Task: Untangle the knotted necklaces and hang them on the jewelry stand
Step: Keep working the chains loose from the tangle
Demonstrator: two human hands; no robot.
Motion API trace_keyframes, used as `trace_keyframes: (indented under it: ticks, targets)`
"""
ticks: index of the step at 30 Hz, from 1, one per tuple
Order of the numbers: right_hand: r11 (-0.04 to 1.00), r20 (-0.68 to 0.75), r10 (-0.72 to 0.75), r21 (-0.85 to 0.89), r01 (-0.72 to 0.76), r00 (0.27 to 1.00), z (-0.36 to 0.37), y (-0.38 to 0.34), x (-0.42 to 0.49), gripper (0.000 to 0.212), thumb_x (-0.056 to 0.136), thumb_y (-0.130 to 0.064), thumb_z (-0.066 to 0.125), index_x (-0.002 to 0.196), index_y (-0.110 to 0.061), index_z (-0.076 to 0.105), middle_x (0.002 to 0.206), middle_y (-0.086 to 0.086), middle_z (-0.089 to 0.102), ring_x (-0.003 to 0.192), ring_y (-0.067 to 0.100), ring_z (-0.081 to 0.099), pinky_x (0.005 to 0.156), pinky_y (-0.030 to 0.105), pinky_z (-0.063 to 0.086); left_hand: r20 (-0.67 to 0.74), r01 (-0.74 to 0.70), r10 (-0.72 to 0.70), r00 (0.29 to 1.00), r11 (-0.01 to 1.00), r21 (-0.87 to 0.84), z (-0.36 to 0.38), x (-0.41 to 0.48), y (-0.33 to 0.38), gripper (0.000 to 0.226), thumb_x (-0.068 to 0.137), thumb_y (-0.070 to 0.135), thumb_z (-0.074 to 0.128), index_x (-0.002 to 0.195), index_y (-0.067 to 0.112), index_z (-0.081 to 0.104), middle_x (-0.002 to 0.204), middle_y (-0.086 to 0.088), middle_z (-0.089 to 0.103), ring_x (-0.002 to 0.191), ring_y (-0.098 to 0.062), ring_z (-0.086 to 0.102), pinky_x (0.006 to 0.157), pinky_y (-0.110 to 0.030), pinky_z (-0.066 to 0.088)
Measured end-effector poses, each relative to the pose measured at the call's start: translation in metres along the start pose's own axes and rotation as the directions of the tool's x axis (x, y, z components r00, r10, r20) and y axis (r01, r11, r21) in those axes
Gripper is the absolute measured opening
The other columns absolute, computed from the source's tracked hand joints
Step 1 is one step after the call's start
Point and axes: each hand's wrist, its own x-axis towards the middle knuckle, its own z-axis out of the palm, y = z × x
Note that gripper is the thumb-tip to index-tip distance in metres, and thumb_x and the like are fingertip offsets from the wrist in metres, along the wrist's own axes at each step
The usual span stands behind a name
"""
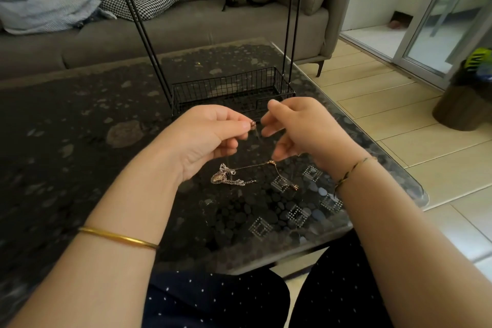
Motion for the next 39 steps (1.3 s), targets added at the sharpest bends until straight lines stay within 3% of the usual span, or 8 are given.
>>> trace_keyframes:
  ticks: [3,8,13,22,30,39]
  targets:
    - [0.989,0.109,0.016,0.148,-0.032,0.994,0.0014,-0.0019,0.0005,0.026,0.097,-0.018,0.043,0.099,-0.001,0.063,0.080,0.014,0.067,0.044,0.014,0.049,0.050,0.031,0.054,-0.032,-0.008,0.009,0.999,1.000,0.011,0.0011,-0.0005,0.0001,0.013,0.090,0.009,0.062,0.081,0.015,0.068,0.064,0.007,0.063,0.054,-0.001,0.053,0.062,-0.019,0.050]
    - [0.990,0.121,-0.090,0.123,0.075,0.989,-0.0015,0.0015,0.0023,0.007,0.083,-0.010,0.063,0.077,-0.012,0.067,0.062,0.002,0.058,0.045,0.005,0.041,0.046,0.021,0.031,-0.083,-0.021,0.024,0.996,0.999,0.039,0.0009,0.0002,0.0002,0.010,0.090,0.011,0.062,0.083,0.014,0.068,0.071,0.005,0.064,0.059,-0.003,0.054,0.064,-0.021,0.051]
    - [0.984,0.050,-0.168,0.064,0.165,0.984,-0.0022,0.0014,0.0002,0.012,0.081,-0.007,0.068,0.075,-0.018,0.068,0.072,0.000,0.059,0.062,0.009,0.046,0.050,0.018,0.035,-0.108,-0.023,0.030,0.994,0.998,0.066,0.0006,0.0011,-0.0007,0.008,0.089,0.012,0.064,0.084,0.015,0.069,0.073,0.005,0.065,0.062,-0.003,0.055,0.068,-0.023,0.052]
    - [0.952,-0.020,-0.303,-0.052,0.302,0.953,-0.0004,0.0020,0.0024,0.006,0.082,-0.006,0.069,0.081,-0.011,0.073,0.042,-0.016,0.048,0.040,-0.004,0.042,0.045,0.007,0.033,-0.099,-0.018,0.023,0.995,0.998,0.056,0.0008,0.0016,-0.0011,0.010,0.092,0.014,0.060,0.088,0.015,0.069,0.071,0.005,0.064,0.058,-0.002,0.054,0.067,-0.023,0.051]
    - [0.897,-0.010,-0.379,-0.248,0.365,0.925,0.0023,0.0002,0.0017,0.010,0.087,-0.015,0.063,0.082,-0.011,0.071,0.058,-0.010,0.052,0.046,-0.004,0.042,0.050,0.008,0.035,-0.126,-0.008,0.018,0.992,0.997,0.075,0.0028,0.0005,0.0013,0.013,0.095,0.015,0.056,0.093,0.012,0.069,0.077,0.002,0.067,0.059,-0.004,0.055,0.065,-0.024,0.051]
    - [0.827,0.000,-0.456,-0.371,0.424,0.890,0.0038,-0.0023,0.0006,0.006,0.084,-0.013,0.064,0.081,-0.015,0.069,0.064,-0.011,0.054,0.054,0.001,0.044,0.057,0.009,0.038,-0.150,0.072,-0.063,0.987,0.996,0.051,0.0056,0.0004,0.0046,0.017,0.088,0.017,0.061,0.080,0.007,0.072,0.065,-0.001,0.068,0.052,-0.008,0.052,0.058,-0.023,0.048]
